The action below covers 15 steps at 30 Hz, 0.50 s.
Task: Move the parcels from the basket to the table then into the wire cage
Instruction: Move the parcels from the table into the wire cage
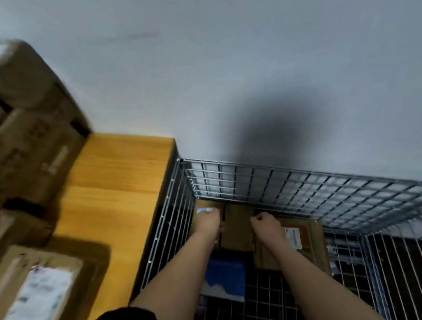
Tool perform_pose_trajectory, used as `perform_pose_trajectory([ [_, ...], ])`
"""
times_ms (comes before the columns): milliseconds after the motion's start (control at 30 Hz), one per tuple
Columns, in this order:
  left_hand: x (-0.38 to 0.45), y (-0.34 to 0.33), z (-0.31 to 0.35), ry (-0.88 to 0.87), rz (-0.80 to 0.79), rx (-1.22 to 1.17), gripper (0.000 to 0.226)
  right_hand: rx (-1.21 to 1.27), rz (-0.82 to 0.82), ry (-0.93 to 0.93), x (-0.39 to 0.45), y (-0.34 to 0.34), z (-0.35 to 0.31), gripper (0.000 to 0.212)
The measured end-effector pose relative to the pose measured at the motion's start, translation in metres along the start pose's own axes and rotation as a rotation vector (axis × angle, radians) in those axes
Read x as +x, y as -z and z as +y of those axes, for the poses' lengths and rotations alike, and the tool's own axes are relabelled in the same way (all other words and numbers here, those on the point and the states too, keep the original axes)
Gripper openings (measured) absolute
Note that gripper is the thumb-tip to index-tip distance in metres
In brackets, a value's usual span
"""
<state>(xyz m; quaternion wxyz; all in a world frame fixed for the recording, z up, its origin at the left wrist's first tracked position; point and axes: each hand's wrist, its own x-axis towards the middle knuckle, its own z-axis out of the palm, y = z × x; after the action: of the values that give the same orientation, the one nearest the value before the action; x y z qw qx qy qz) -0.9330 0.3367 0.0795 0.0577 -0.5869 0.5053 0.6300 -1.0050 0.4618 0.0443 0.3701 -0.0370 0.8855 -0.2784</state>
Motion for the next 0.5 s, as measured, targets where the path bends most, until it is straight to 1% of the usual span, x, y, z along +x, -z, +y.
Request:
perform_pose_trajectory([
  [133,-0.069,0.046,0.056,-0.180,-0.014,-0.049,0.025,0.000,0.054,0.099,-0.053,0.030,-0.068,0.033],
  [200,-0.095,0.073,0.076,-0.248,-0.009,-0.028,0.028,-0.004,0.082,0.158,-0.077,0.040,-0.104,0.026],
  [267,-0.122,0.105,0.092,-0.309,0.023,-0.018,0.026,0.012,0.098,0.218,-0.105,0.045,-0.140,0.019],
  [367,-0.160,0.153,0.108,-0.396,0.050,-0.003,0.023,0.061,0.132,0.299,-0.145,0.043,-0.189,0.023],
  [500,-0.198,0.215,0.125,-0.461,0.101,0.001,0.020,0.089,0.133,0.388,-0.193,0.030,-0.246,0.019],
])
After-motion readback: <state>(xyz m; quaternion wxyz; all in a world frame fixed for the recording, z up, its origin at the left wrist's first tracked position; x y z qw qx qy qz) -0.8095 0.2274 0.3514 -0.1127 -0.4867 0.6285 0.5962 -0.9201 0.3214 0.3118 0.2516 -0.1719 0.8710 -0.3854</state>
